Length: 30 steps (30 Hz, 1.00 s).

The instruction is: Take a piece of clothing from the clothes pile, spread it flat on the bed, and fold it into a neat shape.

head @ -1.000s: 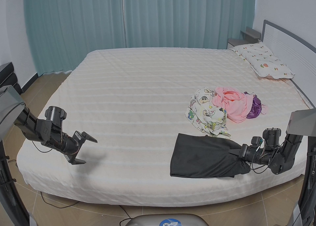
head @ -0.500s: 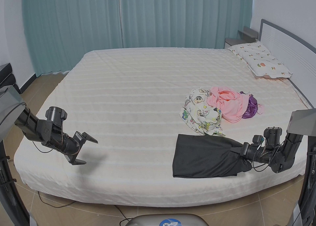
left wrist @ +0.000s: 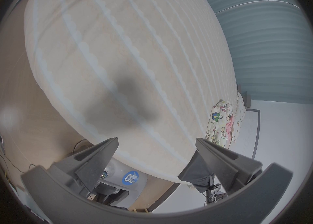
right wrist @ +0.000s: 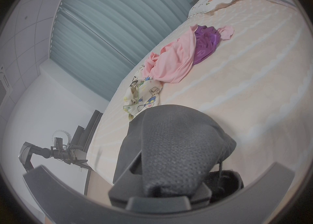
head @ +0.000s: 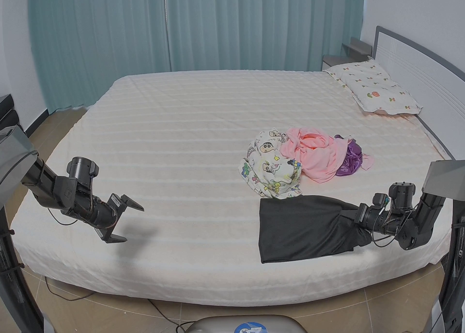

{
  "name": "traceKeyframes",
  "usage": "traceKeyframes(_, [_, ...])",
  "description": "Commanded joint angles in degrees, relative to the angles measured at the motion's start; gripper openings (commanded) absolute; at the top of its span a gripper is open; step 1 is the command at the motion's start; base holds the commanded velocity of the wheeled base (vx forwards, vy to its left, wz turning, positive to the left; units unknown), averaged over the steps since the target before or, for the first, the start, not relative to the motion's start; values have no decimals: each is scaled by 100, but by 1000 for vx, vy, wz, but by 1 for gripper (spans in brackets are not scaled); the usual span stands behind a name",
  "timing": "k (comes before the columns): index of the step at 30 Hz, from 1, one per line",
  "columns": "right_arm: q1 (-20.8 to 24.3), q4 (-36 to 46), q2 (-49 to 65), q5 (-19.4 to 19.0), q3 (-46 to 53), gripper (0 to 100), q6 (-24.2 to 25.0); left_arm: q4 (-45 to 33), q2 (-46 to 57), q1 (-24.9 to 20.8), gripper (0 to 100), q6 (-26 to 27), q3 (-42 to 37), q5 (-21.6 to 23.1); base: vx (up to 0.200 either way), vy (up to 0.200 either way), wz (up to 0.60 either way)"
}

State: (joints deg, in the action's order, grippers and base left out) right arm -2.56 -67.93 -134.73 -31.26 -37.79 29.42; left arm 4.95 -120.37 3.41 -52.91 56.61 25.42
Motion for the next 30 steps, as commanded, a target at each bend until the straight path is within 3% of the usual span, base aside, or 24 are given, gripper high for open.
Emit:
traceKeyframes(1, [-8, 7, -71, -3, -158, 0, 3, 6, -13, 1, 100, 0, -1, -2, 0, -200, 0])
traceKeyframes(12, [19, 16, -299, 6, -396, 0, 3, 6, -13, 1, 100, 0, -1, -2, 0, -200, 0])
traceKeyframes(13, [27, 25, -308, -3, -396, 100, -6, 6, -13, 1, 100, 0, -1, -2, 0, -200, 0])
traceKeyframes(20, [115, 43, -484, 58, -695, 100, 3, 6, -13, 1, 100, 8, -1, -2, 0, -200, 0])
traceKeyframes(30, [-245, 561, -475, 85, -888, 100, 91, 15, -13, -7, 100, 17, -10, -10, 0, -200, 0])
